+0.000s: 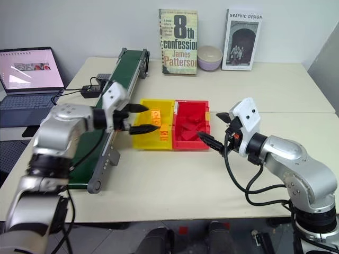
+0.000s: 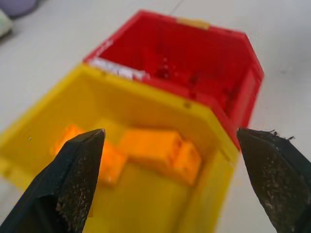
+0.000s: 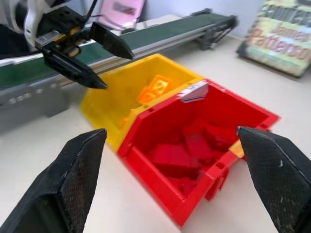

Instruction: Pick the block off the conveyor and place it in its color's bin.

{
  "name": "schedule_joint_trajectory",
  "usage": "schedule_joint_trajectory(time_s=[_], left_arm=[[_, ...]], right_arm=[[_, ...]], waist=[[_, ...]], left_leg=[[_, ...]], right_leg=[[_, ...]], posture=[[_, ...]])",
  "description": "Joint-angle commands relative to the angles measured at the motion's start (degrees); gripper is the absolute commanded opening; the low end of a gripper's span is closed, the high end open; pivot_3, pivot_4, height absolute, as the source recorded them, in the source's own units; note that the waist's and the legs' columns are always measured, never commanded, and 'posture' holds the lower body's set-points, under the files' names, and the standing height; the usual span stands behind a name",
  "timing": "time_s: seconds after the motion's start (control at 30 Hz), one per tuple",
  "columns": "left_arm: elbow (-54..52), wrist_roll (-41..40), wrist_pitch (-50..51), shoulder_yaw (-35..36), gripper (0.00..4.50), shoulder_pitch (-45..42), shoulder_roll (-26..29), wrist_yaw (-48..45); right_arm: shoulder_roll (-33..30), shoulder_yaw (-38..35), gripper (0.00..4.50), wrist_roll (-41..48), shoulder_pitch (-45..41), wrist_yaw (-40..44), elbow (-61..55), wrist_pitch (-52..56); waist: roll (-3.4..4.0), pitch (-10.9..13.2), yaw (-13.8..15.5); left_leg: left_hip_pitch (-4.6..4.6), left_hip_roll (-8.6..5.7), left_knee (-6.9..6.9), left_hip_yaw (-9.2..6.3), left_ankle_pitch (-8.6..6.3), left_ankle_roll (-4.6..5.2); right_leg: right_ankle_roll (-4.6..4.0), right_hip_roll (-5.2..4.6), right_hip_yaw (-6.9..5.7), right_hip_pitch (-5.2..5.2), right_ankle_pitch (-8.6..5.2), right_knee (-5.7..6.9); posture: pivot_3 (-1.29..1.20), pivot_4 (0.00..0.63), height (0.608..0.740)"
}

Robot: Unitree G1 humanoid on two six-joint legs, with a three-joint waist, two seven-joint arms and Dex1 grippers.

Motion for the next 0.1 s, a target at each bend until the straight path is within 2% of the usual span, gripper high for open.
schedule_joint_trajectory(time_s=[0.03, 0.1], left_arm=[[-12.7, -5.7, 8.1, 8.6, 4.48, 6.4, 5.1, 2.1], [-17.3, -6.8, 9.6, 10.8, 4.48, 10.5, 6.1, 3.7]], right_arm=[[-2.0, -0.2, 4.50, 0.8, -1.6, 5.9, 2.9, -3.6], [-2.6, 0.4, 4.50, -0.3, -2.1, 7.4, 5.4, -5.3]], waist=[[0.00, 0.0, 0.0], [0.00, 0.0, 0.1]], left_leg=[[0.02, 0.00, 0.00, 0.01, 0.00, 0.00], [0.04, 0.00, 0.01, -0.02, 0.00, 0.00]], right_leg=[[0.00, -0.01, 0.02, 0.00, 0.00, 0.00], [0.01, -0.02, -0.01, 0.04, -0.01, -0.01]], posture=[[0.00, 0.150, 0.740], [0.00, 0.150, 0.740]])
